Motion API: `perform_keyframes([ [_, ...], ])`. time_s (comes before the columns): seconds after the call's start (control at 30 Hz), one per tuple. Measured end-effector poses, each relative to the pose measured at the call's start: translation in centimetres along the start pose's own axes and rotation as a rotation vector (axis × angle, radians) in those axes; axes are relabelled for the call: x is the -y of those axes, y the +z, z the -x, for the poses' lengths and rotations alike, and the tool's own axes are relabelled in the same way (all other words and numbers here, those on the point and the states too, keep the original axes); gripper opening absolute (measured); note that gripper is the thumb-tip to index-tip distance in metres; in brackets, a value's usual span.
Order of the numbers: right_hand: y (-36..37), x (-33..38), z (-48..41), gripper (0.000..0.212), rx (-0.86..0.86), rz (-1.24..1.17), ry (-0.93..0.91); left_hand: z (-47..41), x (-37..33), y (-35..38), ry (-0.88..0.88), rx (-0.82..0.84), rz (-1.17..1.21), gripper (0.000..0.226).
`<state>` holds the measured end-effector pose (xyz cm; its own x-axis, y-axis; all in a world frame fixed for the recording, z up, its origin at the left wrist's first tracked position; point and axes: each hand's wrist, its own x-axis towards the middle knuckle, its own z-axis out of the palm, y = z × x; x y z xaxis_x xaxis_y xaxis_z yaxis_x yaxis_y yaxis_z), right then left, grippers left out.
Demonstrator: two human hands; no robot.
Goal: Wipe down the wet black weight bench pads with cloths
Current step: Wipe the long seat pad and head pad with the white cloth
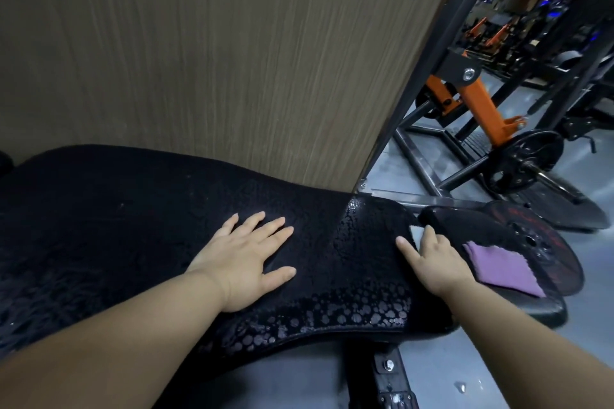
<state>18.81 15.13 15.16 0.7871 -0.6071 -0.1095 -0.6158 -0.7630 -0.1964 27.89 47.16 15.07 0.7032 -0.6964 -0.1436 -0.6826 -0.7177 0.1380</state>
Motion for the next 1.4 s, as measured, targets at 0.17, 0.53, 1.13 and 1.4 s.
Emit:
perform_keyframes([
  [0.17,0.5,-1.6,3.0,0.091,0.015,0.03,0.009,0.3,-0.2,-0.1,0.013,-0.008,0.015,0.099],
  [0.53,0.3,1.2,-0.6,0.093,-0.036,0.098,0.074,0.2,0.0,0.0,0.02,-0.018,0.012,0.089],
  [1.13,0.9,13.4,-8.1,0.079,0.057,0.275,-0.321,-0.2,0.0,0.2,0.014,-0.024,0.026,0.075],
  [1.4,2.3,16.1,-7.1,0.059,0.055,0.092,-0.494,-0.2,0.0,-0.1,0.013,-0.026,0.026,0.074],
])
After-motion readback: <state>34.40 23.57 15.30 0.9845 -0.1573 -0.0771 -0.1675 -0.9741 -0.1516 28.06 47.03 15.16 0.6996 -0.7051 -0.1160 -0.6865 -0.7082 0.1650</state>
